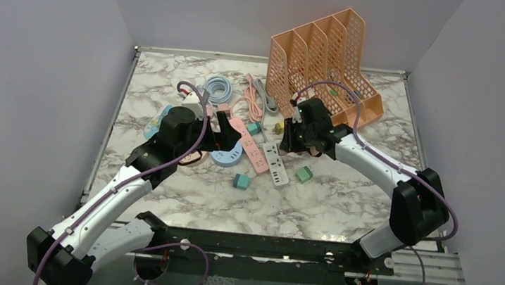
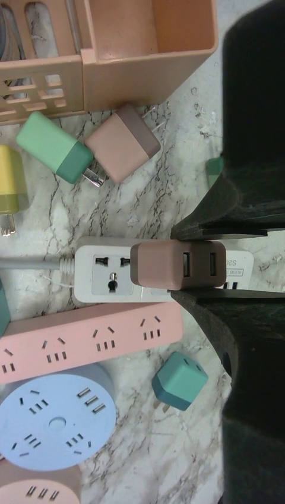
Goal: Insert the plug
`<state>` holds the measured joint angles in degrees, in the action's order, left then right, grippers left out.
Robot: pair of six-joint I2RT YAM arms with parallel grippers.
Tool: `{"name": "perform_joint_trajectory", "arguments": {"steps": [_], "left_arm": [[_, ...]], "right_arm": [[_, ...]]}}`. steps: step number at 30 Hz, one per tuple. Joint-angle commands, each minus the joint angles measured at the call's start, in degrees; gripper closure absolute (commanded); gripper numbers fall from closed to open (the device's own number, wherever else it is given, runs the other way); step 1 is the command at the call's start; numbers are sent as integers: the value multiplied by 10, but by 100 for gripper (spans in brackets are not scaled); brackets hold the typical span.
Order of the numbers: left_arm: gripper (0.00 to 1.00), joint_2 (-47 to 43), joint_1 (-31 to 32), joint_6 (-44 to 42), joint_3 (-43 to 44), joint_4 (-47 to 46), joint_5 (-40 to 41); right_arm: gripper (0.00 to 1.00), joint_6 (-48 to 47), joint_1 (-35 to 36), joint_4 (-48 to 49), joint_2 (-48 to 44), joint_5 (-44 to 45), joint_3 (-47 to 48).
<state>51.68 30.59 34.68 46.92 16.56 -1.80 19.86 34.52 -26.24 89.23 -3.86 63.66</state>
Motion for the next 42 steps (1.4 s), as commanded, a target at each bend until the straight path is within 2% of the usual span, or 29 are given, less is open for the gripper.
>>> {"name": "perform_joint_trajectory", "arguments": {"steps": [1,30,37,42], "left_arm": [[1,-17,-2,-28,-18,25,10],[1,-4,-2,-6,-57,-6,-9],[1,7,-2,-14,-50,-6,-5],[1,8,-2,-22,-44,-2,4]], "right_arm": [[93,-36,5,33,14,29,21],[94,-90,40,-11,106,79,73],[94,-85,62,-65,148,121,109],[95,-47,69,-165,218,155,150]]}}
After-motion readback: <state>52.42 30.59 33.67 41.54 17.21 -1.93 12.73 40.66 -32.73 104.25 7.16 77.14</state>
